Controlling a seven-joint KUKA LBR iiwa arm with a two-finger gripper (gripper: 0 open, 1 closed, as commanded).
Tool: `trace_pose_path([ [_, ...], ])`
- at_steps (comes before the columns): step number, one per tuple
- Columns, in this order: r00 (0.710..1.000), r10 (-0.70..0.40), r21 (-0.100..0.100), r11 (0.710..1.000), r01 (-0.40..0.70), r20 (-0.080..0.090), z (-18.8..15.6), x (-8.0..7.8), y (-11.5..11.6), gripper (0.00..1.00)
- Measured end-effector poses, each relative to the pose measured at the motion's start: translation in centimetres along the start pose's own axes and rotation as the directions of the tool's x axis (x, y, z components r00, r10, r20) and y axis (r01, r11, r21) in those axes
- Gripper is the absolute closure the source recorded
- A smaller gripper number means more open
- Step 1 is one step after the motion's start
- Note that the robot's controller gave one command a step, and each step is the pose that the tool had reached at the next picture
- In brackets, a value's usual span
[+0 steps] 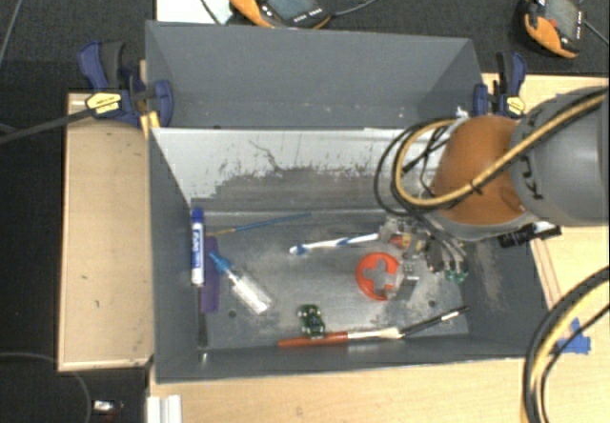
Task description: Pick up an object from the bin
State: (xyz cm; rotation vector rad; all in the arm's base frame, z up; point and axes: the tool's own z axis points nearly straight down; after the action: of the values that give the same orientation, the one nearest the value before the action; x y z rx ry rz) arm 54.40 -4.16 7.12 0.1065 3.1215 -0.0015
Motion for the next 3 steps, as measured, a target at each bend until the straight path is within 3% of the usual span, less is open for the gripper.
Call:
trace_pose_path([
  [1, 0.998, -0.057, -0.002, 0.998, 0.057, -0.003, -0.39, -0.42, 1.05, 1.00],
  [3, 0.998, -0.058, -0.002, 0.998, 0.057, -0.002, -0.91, -0.41, 1.03, 1.00],
])
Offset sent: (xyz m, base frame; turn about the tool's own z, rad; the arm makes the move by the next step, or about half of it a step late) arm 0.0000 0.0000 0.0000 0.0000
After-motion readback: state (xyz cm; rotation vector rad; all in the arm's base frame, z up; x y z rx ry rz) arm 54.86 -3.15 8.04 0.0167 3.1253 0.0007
